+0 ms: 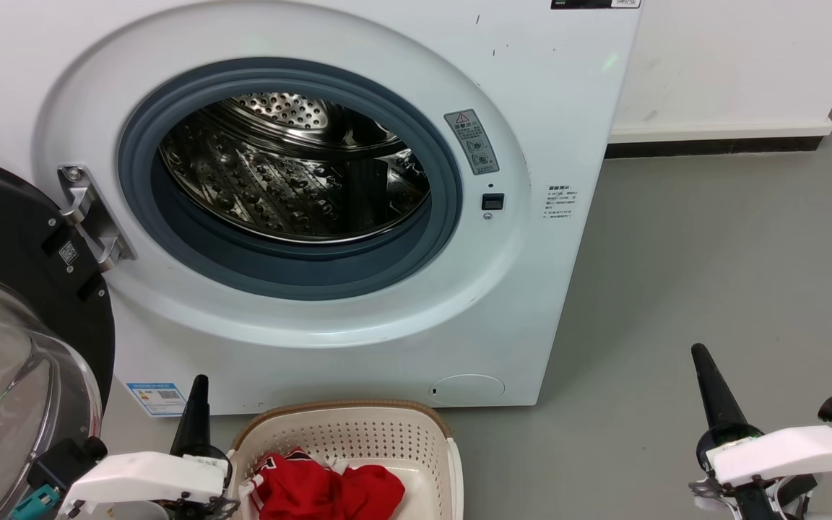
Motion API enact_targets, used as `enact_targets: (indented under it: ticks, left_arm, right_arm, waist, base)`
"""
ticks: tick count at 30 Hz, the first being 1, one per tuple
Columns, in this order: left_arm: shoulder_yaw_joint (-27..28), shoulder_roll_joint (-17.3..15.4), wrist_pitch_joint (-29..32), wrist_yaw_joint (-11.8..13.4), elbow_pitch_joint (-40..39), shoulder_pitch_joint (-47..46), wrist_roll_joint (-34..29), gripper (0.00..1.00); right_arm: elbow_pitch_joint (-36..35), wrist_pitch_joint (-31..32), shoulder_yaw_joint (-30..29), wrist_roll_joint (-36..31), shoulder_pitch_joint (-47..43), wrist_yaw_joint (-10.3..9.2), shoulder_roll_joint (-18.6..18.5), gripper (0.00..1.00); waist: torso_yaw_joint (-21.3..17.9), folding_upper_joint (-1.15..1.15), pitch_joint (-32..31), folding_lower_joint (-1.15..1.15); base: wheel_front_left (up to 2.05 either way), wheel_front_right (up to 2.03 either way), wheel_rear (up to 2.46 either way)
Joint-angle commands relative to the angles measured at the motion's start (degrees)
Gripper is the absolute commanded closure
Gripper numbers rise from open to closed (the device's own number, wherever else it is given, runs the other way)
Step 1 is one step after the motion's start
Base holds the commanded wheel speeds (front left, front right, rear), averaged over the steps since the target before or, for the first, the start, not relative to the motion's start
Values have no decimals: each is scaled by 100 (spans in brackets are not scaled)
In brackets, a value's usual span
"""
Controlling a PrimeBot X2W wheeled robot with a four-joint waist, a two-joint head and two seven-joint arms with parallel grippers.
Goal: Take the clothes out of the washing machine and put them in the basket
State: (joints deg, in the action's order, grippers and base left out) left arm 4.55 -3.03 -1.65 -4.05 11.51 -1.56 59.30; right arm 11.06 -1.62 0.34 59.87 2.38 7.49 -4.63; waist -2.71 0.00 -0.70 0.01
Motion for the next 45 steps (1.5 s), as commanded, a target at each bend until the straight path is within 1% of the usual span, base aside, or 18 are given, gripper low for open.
enact_targets:
  ticks: [1,19,45]
  left_arm:
    - [35,-11,41,-46,-32,-160,147,100]
    - [92,-2,308,-155,65,-284,1218,100]
    - [164,10,621,-272,186,-406,2460,100]
  right_arm:
    - [-32,27,-28,178,151,1,-40,100]
    - [76,221,-162,1294,237,1,-36,100]
    - [201,471,-340,2576,333,1,-8,100]
  waist:
    - [6,0,2,-1]
    - [80,0,26,-1]
    - [183,0,60,-1]
  base:
    - [0,0,0]
    - [0,0,0]
    - [0,0,0]
